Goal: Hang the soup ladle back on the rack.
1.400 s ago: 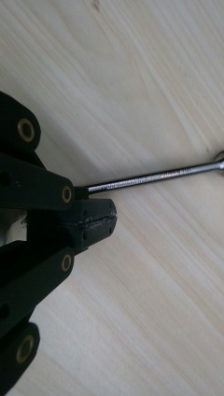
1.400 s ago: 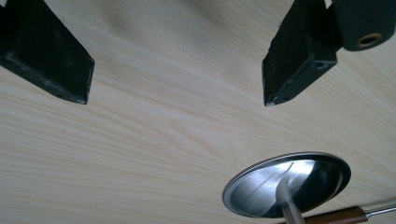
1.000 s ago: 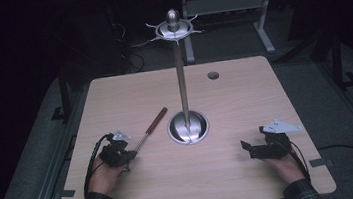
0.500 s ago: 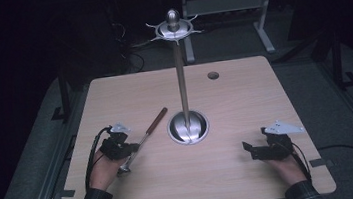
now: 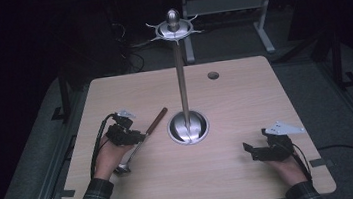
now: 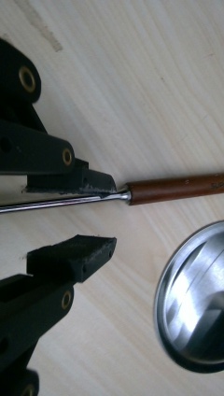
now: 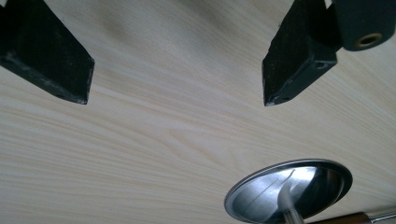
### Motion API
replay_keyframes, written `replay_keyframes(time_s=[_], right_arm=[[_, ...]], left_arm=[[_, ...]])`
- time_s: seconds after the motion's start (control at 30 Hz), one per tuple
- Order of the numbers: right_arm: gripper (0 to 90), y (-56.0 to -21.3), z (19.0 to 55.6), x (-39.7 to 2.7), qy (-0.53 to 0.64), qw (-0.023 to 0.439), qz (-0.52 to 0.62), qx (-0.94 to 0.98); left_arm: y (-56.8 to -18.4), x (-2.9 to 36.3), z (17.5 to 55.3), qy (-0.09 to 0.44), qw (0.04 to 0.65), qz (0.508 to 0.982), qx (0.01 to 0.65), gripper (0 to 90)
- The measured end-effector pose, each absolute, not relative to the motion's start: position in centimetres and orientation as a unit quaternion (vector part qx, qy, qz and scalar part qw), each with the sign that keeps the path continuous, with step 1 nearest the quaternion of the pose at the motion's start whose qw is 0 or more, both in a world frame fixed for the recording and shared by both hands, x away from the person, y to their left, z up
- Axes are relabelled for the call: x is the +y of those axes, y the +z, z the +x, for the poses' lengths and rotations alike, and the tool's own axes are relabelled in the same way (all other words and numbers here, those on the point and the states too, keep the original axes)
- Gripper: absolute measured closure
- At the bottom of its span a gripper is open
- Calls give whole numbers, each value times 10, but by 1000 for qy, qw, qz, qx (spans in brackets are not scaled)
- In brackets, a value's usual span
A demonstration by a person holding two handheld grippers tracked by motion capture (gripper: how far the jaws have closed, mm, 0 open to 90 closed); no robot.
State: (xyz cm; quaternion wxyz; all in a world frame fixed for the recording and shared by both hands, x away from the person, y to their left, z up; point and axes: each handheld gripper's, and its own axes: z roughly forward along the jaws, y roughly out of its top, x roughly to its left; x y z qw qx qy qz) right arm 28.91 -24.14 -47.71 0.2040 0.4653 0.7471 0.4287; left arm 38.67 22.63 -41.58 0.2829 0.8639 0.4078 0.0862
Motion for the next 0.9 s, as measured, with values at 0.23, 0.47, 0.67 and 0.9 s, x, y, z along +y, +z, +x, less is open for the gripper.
replay_keyframes(time_s=[0.23, 0.47, 0.67, 0.9], right_arm=[[89, -477, 288, -243, 431, 201, 469, 744], [89, -476, 289, -242, 432, 203, 468, 744], [89, -477, 291, -240, 432, 202, 463, 747], [89, -477, 291, -242, 432, 202, 466, 745]], left_arm=[[-415, 220, 406, 96, 274, 864, 412, 620], [-420, 211, 422, 75, 264, 869, 413, 610], [-427, 202, 431, 73, 242, 878, 406, 610], [-436, 190, 438, 72, 212, 890, 398, 628]])
